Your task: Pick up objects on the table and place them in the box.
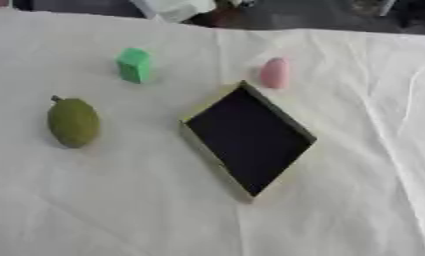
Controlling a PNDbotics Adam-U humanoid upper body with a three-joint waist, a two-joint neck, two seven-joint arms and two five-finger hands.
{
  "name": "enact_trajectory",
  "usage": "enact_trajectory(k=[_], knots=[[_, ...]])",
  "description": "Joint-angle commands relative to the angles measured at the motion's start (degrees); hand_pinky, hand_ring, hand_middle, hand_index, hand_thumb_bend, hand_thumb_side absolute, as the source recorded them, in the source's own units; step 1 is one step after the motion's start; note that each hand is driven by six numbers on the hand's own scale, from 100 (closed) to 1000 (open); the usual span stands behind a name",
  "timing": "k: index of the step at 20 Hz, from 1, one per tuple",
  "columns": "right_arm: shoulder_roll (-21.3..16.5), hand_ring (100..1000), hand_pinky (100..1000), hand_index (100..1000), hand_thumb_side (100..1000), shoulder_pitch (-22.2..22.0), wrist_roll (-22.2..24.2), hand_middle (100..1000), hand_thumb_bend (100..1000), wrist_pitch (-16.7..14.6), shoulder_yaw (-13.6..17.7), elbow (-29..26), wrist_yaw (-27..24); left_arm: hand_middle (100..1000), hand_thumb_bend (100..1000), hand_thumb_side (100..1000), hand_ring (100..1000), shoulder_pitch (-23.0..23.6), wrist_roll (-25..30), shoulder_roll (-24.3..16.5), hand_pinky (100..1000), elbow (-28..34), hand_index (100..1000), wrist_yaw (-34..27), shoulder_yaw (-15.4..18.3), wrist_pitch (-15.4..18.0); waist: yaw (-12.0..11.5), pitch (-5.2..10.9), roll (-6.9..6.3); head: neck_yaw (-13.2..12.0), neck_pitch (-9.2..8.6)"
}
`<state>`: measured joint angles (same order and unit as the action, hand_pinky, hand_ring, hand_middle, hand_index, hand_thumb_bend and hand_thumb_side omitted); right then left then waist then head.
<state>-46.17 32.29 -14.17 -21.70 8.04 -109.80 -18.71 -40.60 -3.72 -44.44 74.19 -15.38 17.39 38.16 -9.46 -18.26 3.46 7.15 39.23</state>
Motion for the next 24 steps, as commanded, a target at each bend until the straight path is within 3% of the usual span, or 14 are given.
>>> enact_trajectory(k=[1,4,7,8,9,11,12,15,17,21,22,24], knots=[[-1.1,770,894,771,578,1.0,1.4,667,100,0.5,0.3,-0.4,-0.8,877,100,672,877,-2.3,1.3,-3.0,817,-0.2,934,0.4,-1.2,1.8,0.1,0.52,-0.15,-0.1,-0.47],[-0.8,766,897,768,571,1.2,2.9,661,100,1.3,0.0,-0.5,-1.3,871,100,667,870,-4.8,3.1,-2.9,813,-0.9,936,1.4,-2.9,3.0,0.1,-0.35,0.0,-0.2,-0.65],[-0.5,764,899,766,568,1.3,4.6,657,100,2.1,-0.3,-0.4,-1.7,854,100,547,853,-7.9,5.3,-2.4,805,-2.1,937,3.5,-5.1,3.8,0.4,-0.97,0.13,-0.7,-0.78],[-0.5,763,900,766,567,1.2,5.1,656,100,2.3,-0.3,-0.4,-1.9,851,100,435,851,-9.2,6.5,-2.1,806,-2.5,939,4.7,-6.0,4.0,0.5,-1.11,0.13,-0.9,-0.75],[-0.4,763,900,765,566,1.2,5.6,656,100,2.4,-0.3,-0.4,-2.0,850,100,415,850,-10.5,7.8,-1.7,807,-3.0,939,6.2,-6.7,4.3,0.6,-1.2,0.13,-1.0,-0.74],[-0.2,762,901,767,566,1.0,6.2,654,100,2.7,-0.3,-0.3,-2.2,846,100,218,849,-13.9,11.1,-0.4,814,-4.5,942,9.9,-8.5,5.0,0.8,-1.26,0.05,-1.1,-0.51],[-0.1,762,901,767,566,0.9,6.4,654,100,2.8,-0.3,-0.3,-2.4,846,100,191,851,-15.7,13.1,0.4,817,-5.5,944,11.9,-9.4,5.5,0.9,-1.23,-0.01,-1.1,-0.28],[0.1,761,902,768,566,0.8,7.0,653,100,3.1,-0.4,-0.4,-2.7,847,100,200,851,-20.4,19.5,3.1,823,-8.9,944,17.8,-11.3,7.4,1.1,-1.06,-0.16,-1.0,0.34],[0.2,761,902,768,566,0.8,7.3,653,100,3.3,-0.5,-0.5,-2.9,851,100,126,855,-23.3,23.2,5.0,829,-11.6,938,21.3,-11.9,8.7,1.1,-0.93,-0.2,-1.0,0.5],[0.4,762,904,770,565,0.7,8.0,654,100,3.6,-0.8,-0.8,-3.3,855,100,226,857,-28.0,29.6,8.5,839,-16.9,934,28.8,-12.8,11.5,1.1,-0.77,-0.35,-1.1,0.38],[0.4,762,904,770,565,0.7,8.1,654,100,3.6,-0.9,-0.9,-3.4,860,100,304,861,-28.8,31.0,9.4,842,-18.1,936,30.1,-13.1,12.3,1.1,-0.76,-0.38,-1.2,0.36],[0.6,762,905,770,565,0.8,8.4,654,100,3.8,-0.9,-1.0,-3.7,868,100,284,869,-30.6,33.3,10.8,851,-20.8,939,33.5,-13.3,13.3,1.0,-0.78,-0.44,-1.4,0.38]])
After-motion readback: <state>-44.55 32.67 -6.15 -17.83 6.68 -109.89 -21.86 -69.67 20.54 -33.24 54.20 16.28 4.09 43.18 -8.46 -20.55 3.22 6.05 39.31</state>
